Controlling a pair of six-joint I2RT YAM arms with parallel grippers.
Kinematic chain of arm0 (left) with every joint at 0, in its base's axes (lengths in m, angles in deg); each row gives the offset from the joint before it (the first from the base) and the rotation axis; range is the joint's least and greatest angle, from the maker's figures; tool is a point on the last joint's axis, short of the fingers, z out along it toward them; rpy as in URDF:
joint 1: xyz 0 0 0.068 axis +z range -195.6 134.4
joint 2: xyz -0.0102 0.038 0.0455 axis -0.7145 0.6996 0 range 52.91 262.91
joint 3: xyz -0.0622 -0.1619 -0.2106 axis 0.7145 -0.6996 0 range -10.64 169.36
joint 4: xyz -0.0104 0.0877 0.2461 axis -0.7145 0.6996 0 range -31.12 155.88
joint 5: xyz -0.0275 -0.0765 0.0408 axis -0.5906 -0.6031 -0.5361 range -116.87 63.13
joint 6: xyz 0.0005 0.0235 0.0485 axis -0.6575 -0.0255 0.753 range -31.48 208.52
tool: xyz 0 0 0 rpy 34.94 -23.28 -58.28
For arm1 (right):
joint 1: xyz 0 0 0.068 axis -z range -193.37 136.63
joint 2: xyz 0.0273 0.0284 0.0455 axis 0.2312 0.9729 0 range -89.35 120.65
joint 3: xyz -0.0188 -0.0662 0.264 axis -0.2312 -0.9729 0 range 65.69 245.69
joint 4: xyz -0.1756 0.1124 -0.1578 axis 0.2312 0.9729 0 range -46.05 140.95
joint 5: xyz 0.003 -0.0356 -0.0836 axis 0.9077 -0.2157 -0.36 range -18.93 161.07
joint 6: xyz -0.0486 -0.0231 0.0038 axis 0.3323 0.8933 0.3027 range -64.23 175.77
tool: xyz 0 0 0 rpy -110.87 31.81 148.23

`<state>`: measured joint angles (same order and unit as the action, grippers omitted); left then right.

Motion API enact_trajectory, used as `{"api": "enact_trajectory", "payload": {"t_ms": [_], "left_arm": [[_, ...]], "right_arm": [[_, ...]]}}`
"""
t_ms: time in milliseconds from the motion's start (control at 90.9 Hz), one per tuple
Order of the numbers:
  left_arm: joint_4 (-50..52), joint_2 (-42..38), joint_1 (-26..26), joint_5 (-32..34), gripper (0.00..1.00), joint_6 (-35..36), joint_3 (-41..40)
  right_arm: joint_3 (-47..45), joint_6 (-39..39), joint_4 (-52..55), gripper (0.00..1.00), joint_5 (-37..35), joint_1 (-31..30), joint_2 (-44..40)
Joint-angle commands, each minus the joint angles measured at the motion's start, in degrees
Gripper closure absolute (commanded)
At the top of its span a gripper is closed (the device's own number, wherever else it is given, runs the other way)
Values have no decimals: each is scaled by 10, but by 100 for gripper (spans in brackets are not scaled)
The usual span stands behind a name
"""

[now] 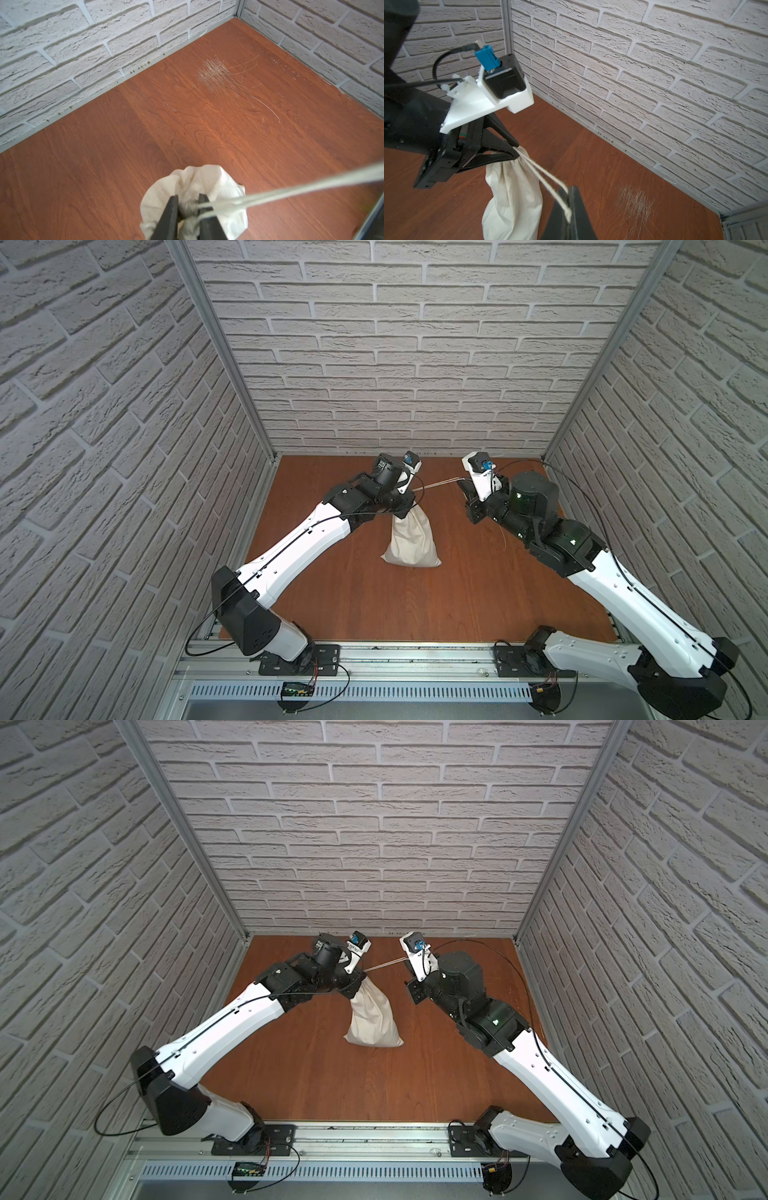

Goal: Close the soil bag
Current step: Frap the soil bag at the center of the board.

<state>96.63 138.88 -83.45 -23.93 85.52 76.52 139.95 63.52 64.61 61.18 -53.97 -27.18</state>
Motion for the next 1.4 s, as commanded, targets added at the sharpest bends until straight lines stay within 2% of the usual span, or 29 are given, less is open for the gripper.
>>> {"api": "enact_trajectory", "payload": {"t_ms": [0,121,198,253,550,792,1100,1232,1386], "left_arm": [[207,28,56,135,76,-12,-48],[209,31,57,137,79,-10,-52],[206,29,62,132,94,-11,-51],[203,27,65,121,100,-12,-50],[186,-7,70,52,100,-26,-35],[194,-29,66,42,100,-32,-12],[184,-43,40,15,100,-29,4],[168,-58,25,35,100,-26,8],[145,-70,18,32,100,-29,19]], "right_arm": [[28,-14,-174,97,-98,34,-90],[20,-22,-178,97,-90,42,-91],[16,-27,-178,97,-85,45,-92],[12,-31,-177,97,-84,47,-93],[-70,-88,-142,97,-94,48,-113],[-185,-157,-122,97,-94,47,-111],[-250,-188,-98,97,-3,42,-44],[-275,-194,-86,96,29,42,-35],[-278,-196,-58,84,80,36,-7]]}}
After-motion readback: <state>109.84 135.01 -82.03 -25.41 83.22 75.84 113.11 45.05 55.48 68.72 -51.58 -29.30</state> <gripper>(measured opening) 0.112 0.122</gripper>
